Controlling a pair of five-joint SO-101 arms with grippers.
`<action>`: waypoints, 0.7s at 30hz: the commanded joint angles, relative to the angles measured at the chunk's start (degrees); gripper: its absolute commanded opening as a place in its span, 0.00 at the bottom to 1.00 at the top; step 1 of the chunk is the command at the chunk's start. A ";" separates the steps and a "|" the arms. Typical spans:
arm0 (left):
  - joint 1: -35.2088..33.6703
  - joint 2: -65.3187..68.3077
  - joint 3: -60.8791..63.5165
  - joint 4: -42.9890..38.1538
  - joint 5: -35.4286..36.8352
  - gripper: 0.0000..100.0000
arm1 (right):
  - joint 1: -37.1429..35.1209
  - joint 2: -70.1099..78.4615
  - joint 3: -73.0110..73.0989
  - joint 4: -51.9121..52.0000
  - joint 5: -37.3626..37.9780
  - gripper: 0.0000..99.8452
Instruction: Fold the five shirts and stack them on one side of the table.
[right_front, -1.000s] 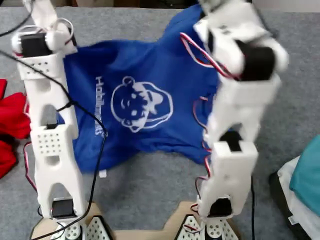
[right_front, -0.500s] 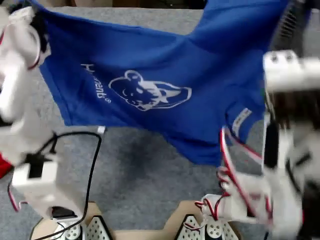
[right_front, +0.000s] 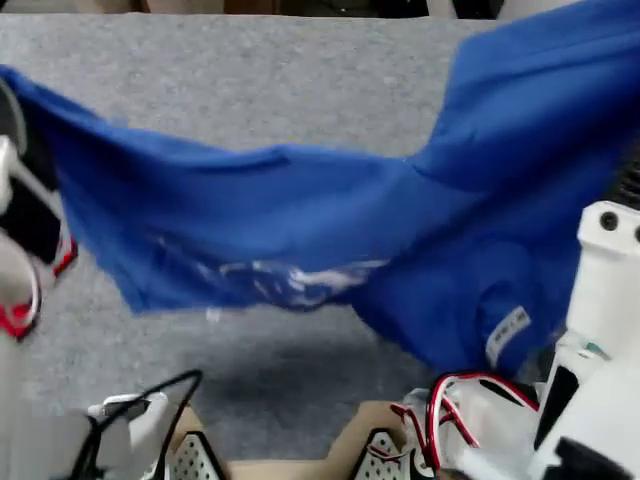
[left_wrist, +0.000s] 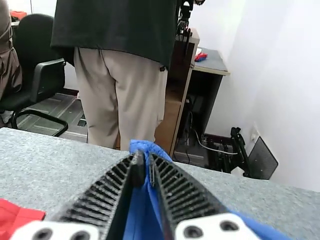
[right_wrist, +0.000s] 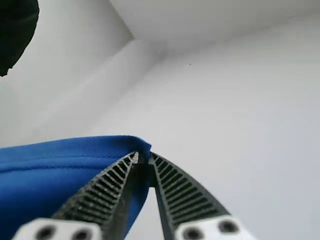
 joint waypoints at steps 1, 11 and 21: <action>0.00 -4.35 2.81 0.26 -1.76 0.02 | 0.57 -0.22 0.31 -4.92 2.29 0.01; 0.35 -8.04 3.34 0.35 -1.76 0.02 | 0.57 -4.09 2.59 -4.57 0.88 0.01; 0.44 -8.13 20.04 0.00 -1.67 0.02 | 0.66 -10.51 25.71 0.00 -4.84 0.01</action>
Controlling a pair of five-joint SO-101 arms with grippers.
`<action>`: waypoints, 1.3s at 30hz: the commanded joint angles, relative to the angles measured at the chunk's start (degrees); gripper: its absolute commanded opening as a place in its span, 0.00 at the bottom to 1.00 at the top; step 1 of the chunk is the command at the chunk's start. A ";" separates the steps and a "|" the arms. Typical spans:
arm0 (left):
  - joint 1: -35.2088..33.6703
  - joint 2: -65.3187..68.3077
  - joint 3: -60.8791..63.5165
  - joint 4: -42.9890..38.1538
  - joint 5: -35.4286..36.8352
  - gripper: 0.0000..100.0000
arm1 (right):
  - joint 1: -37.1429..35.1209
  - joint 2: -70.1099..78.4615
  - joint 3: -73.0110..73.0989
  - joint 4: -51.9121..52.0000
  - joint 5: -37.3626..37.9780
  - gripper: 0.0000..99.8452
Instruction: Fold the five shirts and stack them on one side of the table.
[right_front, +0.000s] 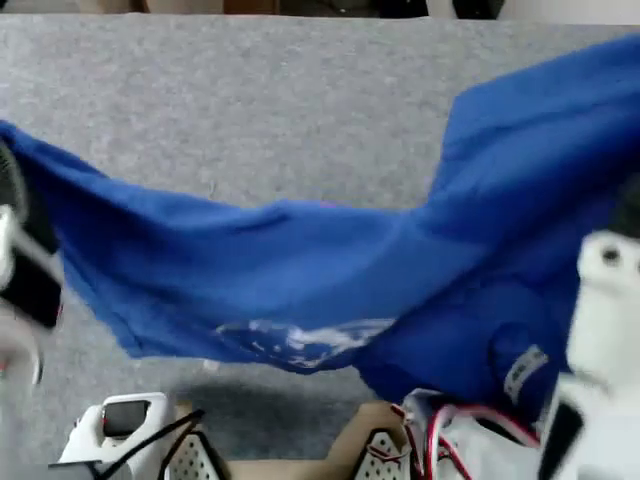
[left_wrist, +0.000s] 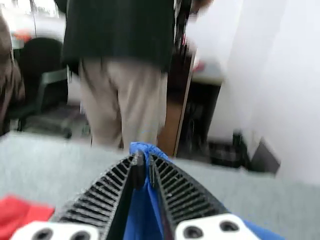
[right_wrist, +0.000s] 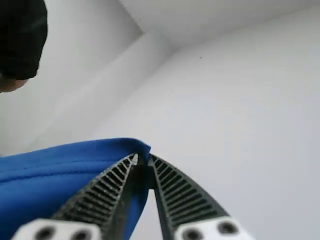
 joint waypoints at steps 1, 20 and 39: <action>0.35 0.31 9.32 -0.88 0.09 0.02 | 0.66 -0.13 10.77 -0.44 -1.41 0.01; -0.18 18.59 71.30 -89.41 0.26 0.02 | 1.19 31.16 49.36 -50.11 -6.68 0.00; -2.11 63.34 13.01 -48.97 2.11 0.02 | -0.13 55.96 9.89 -15.21 -6.51 0.01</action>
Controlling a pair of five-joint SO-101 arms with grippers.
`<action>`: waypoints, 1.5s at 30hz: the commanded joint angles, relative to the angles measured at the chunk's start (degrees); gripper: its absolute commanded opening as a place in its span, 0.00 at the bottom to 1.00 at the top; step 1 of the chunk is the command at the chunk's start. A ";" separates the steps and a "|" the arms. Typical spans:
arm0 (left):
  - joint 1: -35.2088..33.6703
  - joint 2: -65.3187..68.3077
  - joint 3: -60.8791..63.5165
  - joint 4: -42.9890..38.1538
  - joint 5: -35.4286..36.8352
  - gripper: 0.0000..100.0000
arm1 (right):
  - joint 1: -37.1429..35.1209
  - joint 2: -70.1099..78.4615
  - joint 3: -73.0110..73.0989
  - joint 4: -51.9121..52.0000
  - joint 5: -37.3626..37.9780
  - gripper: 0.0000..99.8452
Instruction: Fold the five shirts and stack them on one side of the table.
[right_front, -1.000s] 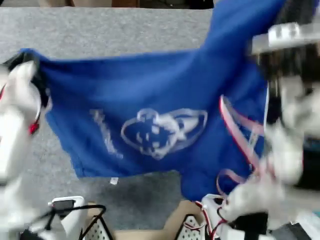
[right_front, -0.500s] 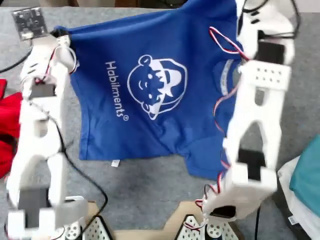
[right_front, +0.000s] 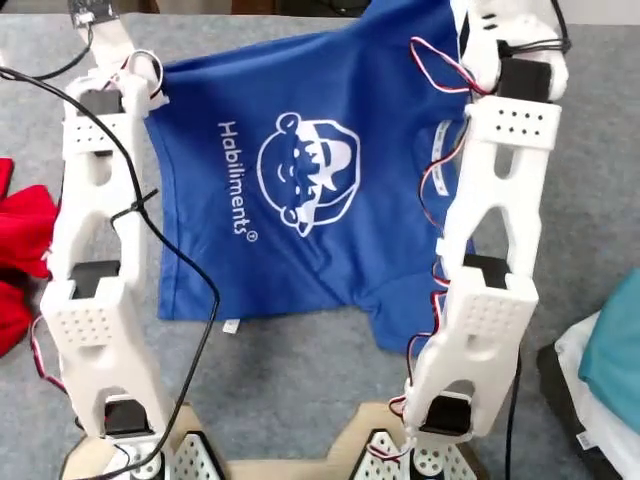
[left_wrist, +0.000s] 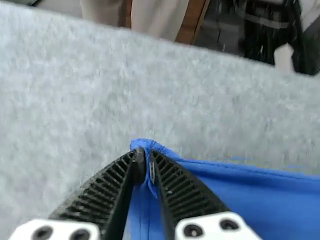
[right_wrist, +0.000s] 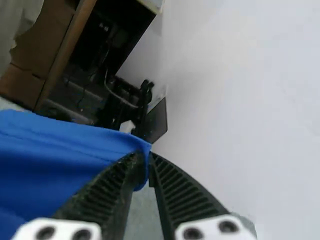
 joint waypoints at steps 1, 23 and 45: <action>-1.93 -0.04 -7.30 8.09 0.18 0.02 | 0.31 -0.40 -7.08 10.81 3.78 0.01; 4.57 -11.38 13.98 33.14 0.70 0.02 | 4.26 -1.63 -17.80 51.60 4.75 0.01; 6.59 -39.43 57.05 22.68 -1.76 0.02 | 8.31 -51.03 62.02 28.48 7.65 0.01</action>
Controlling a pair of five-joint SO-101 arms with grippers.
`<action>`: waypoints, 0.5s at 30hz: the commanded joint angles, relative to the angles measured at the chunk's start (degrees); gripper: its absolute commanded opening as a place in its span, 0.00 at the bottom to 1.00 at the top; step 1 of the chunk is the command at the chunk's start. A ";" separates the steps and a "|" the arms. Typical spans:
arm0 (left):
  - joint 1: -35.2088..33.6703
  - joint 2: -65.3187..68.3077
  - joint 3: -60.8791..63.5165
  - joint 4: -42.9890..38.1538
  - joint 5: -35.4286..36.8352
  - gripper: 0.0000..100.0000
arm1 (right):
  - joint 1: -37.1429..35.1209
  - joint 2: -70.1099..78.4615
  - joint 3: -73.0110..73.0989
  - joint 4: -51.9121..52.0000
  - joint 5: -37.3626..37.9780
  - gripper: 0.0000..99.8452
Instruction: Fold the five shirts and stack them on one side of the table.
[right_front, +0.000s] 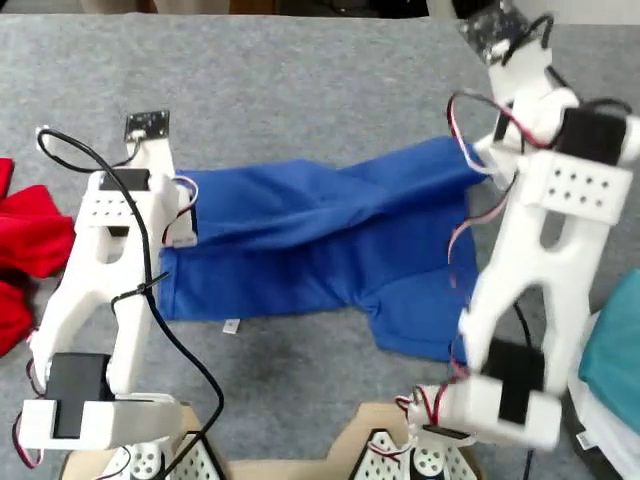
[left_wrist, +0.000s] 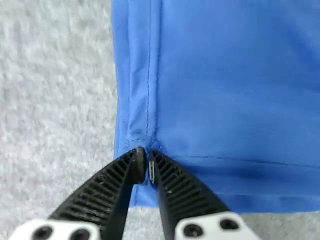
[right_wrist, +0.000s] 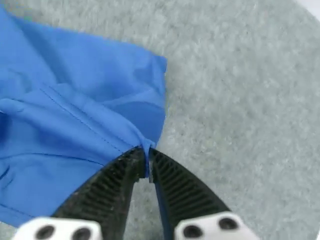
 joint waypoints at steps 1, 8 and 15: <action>-0.09 -2.77 2.02 0.53 -2.11 0.02 | 1.19 -13.76 21.41 -10.37 0.79 0.01; -3.78 -2.77 3.96 0.88 -6.59 0.02 | 3.91 -29.58 52.00 -24.26 1.14 0.01; -3.60 -2.77 4.04 4.13 -9.23 0.02 | 11.38 -31.60 61.41 -28.57 3.08 0.01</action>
